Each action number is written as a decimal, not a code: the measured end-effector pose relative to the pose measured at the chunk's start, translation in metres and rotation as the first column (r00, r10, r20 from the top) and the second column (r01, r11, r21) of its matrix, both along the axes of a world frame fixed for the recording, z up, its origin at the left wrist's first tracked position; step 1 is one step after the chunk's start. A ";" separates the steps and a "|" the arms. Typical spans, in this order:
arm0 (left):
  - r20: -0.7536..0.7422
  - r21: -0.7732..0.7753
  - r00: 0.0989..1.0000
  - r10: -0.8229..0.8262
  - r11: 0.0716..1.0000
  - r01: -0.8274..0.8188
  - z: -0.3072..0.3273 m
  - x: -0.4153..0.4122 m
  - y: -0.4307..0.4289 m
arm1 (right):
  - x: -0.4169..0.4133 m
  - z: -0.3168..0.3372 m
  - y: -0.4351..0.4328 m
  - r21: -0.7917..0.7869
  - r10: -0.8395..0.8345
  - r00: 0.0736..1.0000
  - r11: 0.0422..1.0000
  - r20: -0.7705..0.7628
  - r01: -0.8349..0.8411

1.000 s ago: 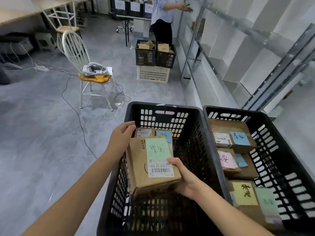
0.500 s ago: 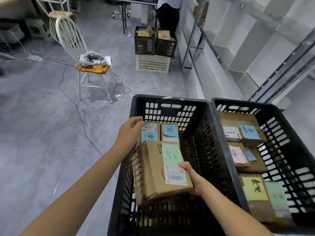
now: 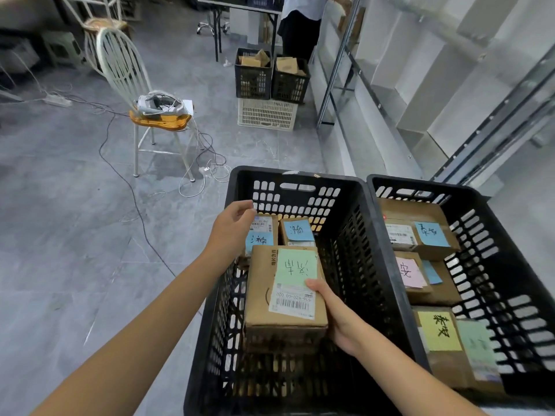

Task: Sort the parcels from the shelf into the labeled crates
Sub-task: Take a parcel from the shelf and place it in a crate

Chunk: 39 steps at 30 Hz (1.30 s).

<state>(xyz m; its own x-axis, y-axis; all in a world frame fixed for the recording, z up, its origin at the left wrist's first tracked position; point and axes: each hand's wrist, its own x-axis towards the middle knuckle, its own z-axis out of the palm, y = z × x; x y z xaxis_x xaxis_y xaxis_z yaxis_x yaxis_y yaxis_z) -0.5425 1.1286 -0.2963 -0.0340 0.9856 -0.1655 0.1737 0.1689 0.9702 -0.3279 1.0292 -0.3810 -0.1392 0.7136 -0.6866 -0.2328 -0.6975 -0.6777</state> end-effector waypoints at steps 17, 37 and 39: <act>-0.020 0.007 0.999 0.049 0.999 -0.049 0.002 0.001 0.005 | -0.044 -0.069 0.028 0.068 -0.022 0.995 0.998 0.099 0.015; -0.283 0.020 0.903 -0.323 0.940 0.342 -0.036 0.035 0.016 | -0.005 0.013 0.060 0.187 0.037 0.620 0.938 0.784 -0.292; -0.334 0.018 0.860 -0.386 0.910 0.415 -0.041 0.044 0.017 | 0.003 0.023 0.065 0.169 0.042 0.552 0.930 0.833 -0.325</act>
<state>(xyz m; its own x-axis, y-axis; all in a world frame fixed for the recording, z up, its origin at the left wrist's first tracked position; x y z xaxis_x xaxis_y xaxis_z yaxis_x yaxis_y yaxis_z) -0.4984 1.1452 -0.3370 0.3307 0.9352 -0.1270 0.5077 -0.0628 0.8593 -0.3249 1.0938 -0.3576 0.2179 0.9080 -0.3578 0.6185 -0.4120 -0.6691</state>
